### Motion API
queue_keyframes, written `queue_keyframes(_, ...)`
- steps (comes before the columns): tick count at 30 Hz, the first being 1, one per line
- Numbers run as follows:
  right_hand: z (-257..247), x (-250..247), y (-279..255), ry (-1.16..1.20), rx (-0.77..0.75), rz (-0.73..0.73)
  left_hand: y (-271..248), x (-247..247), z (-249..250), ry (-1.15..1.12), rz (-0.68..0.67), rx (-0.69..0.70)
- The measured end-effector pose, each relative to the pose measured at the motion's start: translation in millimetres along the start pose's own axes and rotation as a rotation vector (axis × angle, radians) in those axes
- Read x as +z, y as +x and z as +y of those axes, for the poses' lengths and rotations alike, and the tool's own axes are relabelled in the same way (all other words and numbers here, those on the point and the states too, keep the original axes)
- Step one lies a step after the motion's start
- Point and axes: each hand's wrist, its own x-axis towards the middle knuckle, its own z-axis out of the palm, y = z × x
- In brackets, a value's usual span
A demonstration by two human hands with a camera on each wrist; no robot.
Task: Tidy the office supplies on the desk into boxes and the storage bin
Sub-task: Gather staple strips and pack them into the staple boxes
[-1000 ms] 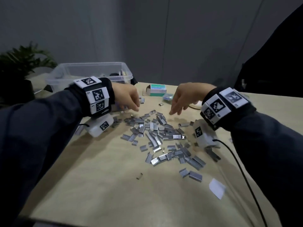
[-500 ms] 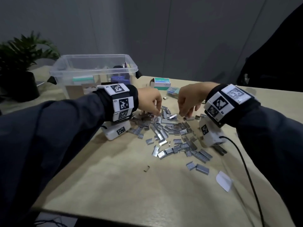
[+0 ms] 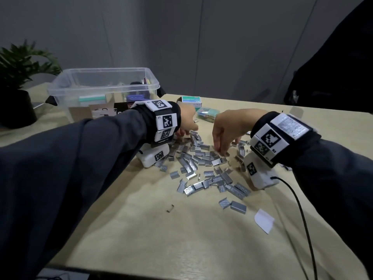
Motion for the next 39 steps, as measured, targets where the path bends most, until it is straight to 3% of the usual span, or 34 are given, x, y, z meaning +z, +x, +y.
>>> queue_keyframes(4, 4, -4, 3, -0.004, 0.052, 0.007, 6, 3, 4, -0.028, -0.175, -0.033)
queue_keyframes(9, 13, -6, -3, 0.020, 0.082, 0.019, 6, 2, 3, -0.064, -0.192, 0.005)
queue_keyframes(13, 17, -4, -5, 0.090, 0.018, -0.052, -4, -14, -8, -0.223, -0.160, 0.054)
queue_keyframes(16, 11, -3, -5, 0.138, -0.065, -0.033, -18, -35, -22, -0.477, -0.119, 0.059)
queue_keyframes(20, -6, 1, -9, 0.149, -0.164, -0.052, -44, -59, -42, -0.728, 0.023, 0.136)
queue_keyframes(23, -21, 3, -10, 0.019, -0.148, -0.114, -57, -63, -54, -0.755, 0.118, 0.158)
queue_keyframes(28, -40, 6, 0, 0.064, -0.107, 0.062, -60, -49, -61, -0.664, 0.204, 0.183)
queue_keyframes(31, -54, 10, 7, 0.022, -0.069, 0.032, -61, -42, -63, -0.671, 0.183, 0.186)
queue_keyframes(36, -61, 11, 11, -0.047, -0.050, 0.000, -67, -37, -72, -0.860, 0.196, 0.166)
queue_keyframes(39, -50, 3, 8, 0.068, -0.081, 0.001, -68, -33, -72, -1.025, 0.202, 0.111)
